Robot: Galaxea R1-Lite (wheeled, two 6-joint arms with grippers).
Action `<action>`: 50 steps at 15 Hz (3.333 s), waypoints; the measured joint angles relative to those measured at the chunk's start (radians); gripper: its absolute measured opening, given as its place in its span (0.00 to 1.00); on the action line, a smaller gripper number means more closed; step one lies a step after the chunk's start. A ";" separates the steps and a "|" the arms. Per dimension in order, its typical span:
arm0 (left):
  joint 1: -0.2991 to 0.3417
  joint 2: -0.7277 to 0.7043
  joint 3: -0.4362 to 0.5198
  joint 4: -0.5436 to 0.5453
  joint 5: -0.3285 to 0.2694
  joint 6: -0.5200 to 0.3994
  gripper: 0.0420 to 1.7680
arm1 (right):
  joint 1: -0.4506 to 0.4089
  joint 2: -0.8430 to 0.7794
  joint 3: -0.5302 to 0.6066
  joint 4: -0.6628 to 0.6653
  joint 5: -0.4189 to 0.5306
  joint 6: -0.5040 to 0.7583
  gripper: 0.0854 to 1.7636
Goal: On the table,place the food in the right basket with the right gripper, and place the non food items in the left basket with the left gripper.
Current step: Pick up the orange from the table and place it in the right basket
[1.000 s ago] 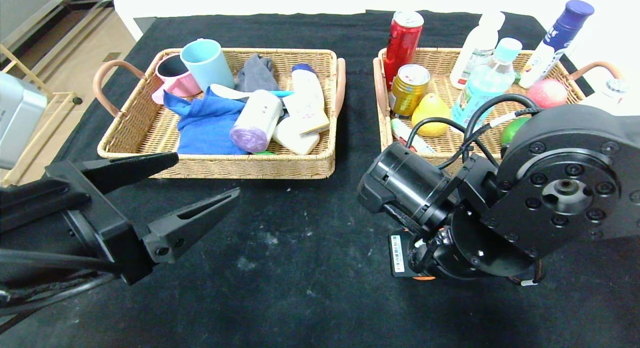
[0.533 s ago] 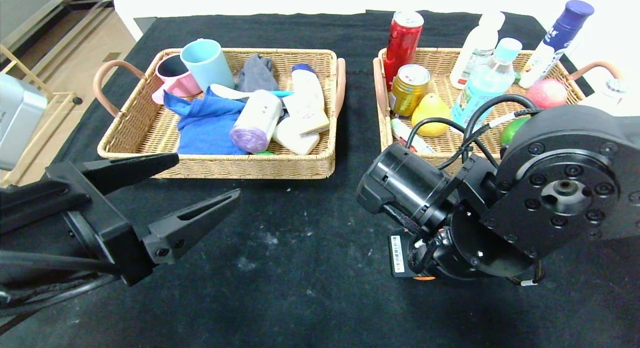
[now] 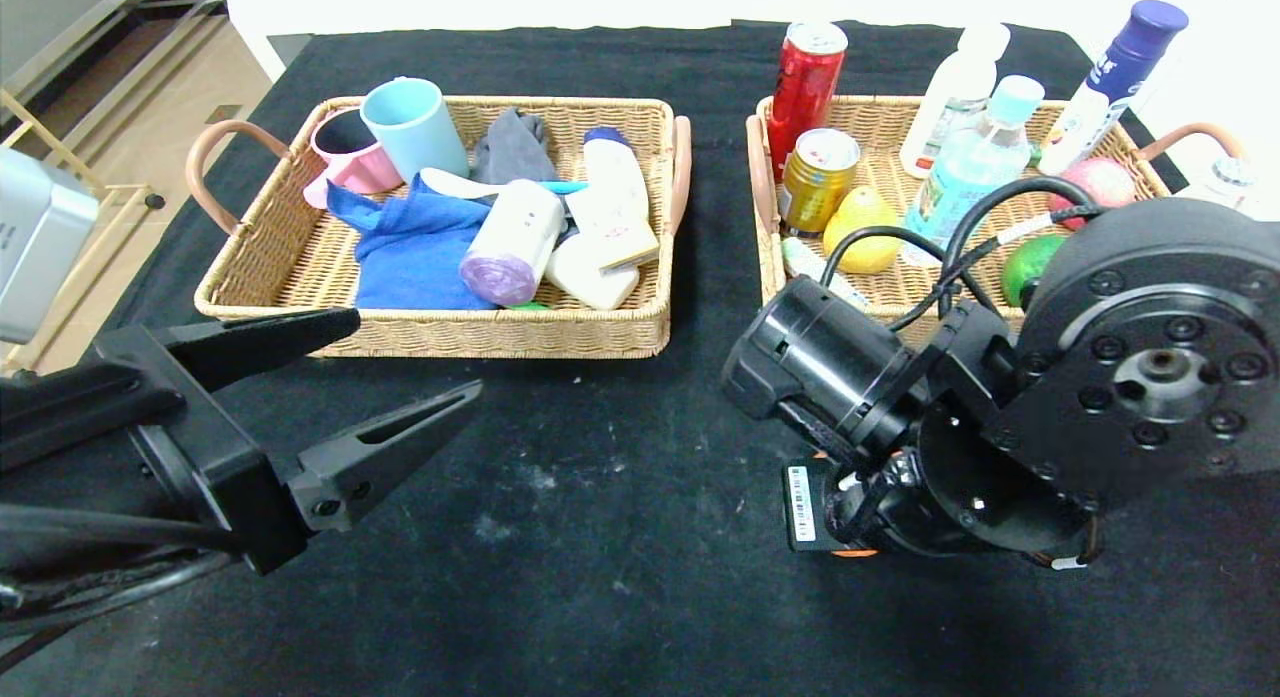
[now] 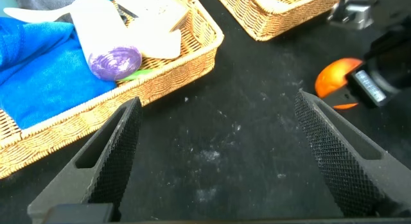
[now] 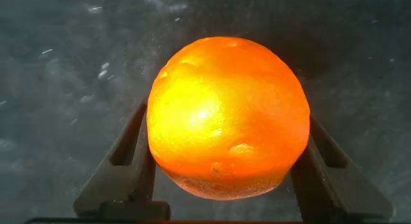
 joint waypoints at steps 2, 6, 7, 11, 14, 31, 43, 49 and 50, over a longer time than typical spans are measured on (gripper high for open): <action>0.000 0.001 0.000 0.000 0.000 0.000 0.97 | 0.004 -0.031 0.001 0.002 -0.050 -0.016 0.67; 0.000 0.008 0.003 0.001 0.000 0.000 0.97 | 0.002 -0.118 0.005 0.002 -0.075 -0.120 0.67; 0.000 0.009 0.003 0.001 0.000 0.000 0.97 | -0.007 -0.143 0.008 0.001 -0.076 -0.170 0.67; 0.000 0.009 0.002 0.001 0.000 0.000 0.97 | -0.095 -0.245 0.011 -0.036 -0.076 -0.339 0.67; -0.001 0.007 0.004 0.001 0.000 0.000 0.97 | -0.170 -0.323 0.018 -0.047 -0.072 -0.427 0.67; -0.001 0.005 0.005 0.002 0.000 -0.001 0.97 | -0.564 -0.396 0.266 -0.755 0.005 -0.745 0.67; -0.003 0.011 0.008 0.002 0.000 0.000 0.97 | -0.643 -0.264 0.346 -1.125 -0.003 -0.755 0.67; -0.003 0.015 0.011 0.002 0.000 0.000 0.97 | -0.660 -0.240 0.347 -1.195 -0.001 -0.751 0.75; -0.003 0.016 0.012 0.002 0.000 0.000 0.97 | -0.660 -0.238 0.347 -1.196 -0.001 -0.751 0.78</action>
